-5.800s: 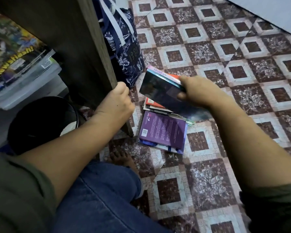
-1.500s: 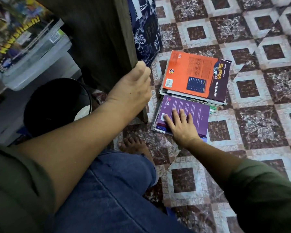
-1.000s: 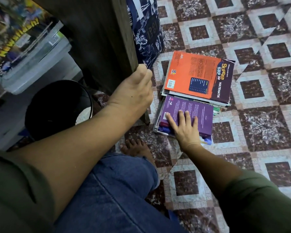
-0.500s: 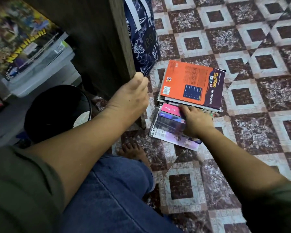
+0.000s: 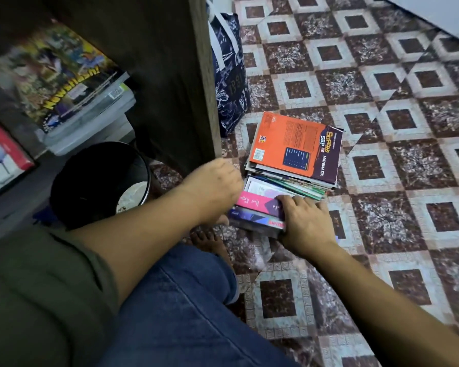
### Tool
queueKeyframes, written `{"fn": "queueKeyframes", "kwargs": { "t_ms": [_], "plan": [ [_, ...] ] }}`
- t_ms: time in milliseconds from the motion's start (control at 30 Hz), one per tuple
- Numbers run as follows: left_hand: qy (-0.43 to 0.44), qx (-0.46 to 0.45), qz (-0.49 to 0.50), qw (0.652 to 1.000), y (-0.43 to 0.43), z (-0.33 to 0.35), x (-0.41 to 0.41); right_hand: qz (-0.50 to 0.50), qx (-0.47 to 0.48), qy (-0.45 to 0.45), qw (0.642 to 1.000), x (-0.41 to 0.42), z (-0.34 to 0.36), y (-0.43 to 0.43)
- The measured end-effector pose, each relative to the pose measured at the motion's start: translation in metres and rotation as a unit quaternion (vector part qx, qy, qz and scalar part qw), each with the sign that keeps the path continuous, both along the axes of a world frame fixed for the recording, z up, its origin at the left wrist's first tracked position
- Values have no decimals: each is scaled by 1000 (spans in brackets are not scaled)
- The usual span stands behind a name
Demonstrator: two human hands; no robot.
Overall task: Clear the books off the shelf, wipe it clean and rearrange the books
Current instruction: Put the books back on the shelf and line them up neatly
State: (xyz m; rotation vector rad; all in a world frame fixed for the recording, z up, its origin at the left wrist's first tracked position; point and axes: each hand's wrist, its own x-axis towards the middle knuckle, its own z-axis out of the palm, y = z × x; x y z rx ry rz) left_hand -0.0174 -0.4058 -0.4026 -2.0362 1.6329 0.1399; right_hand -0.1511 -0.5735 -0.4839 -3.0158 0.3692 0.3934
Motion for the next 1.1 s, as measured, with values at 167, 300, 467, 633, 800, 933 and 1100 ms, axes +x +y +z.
{"fn": "queueKeyframes", "kwargs": {
  "t_ms": [167,300,467,633,800,933,1100],
  "plan": [
    [50,28,93,994,11,14,-26,47,34,-59,997,-7,48,41],
    [115,-31,217,969,35,32,-32,60,39,-118,990,-3,81,64],
    [144,-171,263,939,96,75,-33,112,0,-223,968,-4,122,93],
    [60,-256,257,930,176,132,-27,154,94,-357,917,-5,160,107],
    [2,-302,245,921,243,166,-37,272,279,-389,835,17,158,128],
    [-91,-288,239,923,261,171,-48,329,336,-393,790,31,166,164],
    [-203,-262,443,833,269,158,-38,360,200,-521,747,68,195,180]
  ]
}}
